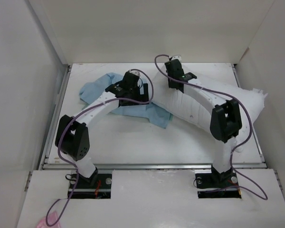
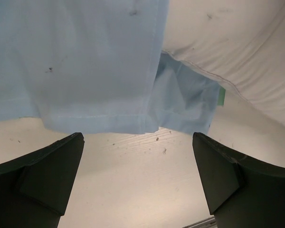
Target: Put the pillow into the pillowcase
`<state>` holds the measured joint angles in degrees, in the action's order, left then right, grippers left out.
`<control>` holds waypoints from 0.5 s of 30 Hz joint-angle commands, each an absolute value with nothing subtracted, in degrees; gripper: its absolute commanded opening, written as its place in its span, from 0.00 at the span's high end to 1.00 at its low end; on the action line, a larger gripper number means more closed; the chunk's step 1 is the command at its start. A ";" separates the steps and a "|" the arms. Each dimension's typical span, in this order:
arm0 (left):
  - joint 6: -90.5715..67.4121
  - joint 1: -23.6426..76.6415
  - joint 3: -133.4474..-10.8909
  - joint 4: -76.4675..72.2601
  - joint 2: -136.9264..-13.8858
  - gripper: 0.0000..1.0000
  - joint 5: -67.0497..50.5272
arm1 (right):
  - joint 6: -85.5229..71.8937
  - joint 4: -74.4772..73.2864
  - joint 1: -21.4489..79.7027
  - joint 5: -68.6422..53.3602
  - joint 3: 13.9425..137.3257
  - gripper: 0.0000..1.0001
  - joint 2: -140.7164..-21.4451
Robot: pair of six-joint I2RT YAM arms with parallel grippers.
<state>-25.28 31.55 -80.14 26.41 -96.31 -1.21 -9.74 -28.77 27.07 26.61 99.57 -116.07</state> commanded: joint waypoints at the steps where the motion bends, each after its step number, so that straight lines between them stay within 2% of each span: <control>1: -26.28 33.39 -77.96 26.28 -93.96 0.00 -0.53 | -12.48 -28.93 25.41 27.76 96.34 1.00 -109.72; 6: -26.89 39.19 -79.98 26.54 -97.65 0.00 1.92 | -14.58 -29.70 19.35 31.82 92.64 1.00 -92.23; 10: -26.37 43.76 -80.51 25.76 -98.96 0.00 3.08 | -16.35 -30.23 13.63 31.82 92.11 1.00 -86.76; 15: -26.37 45.00 -86.03 24.52 -105.97 0.00 2.72 | -15.21 -31.46 13.62 26.64 90.53 1.00 -85.52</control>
<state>-26.39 45.76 -81.12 26.13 -103.04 1.30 -15.20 -31.88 12.27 28.51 91.77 -86.26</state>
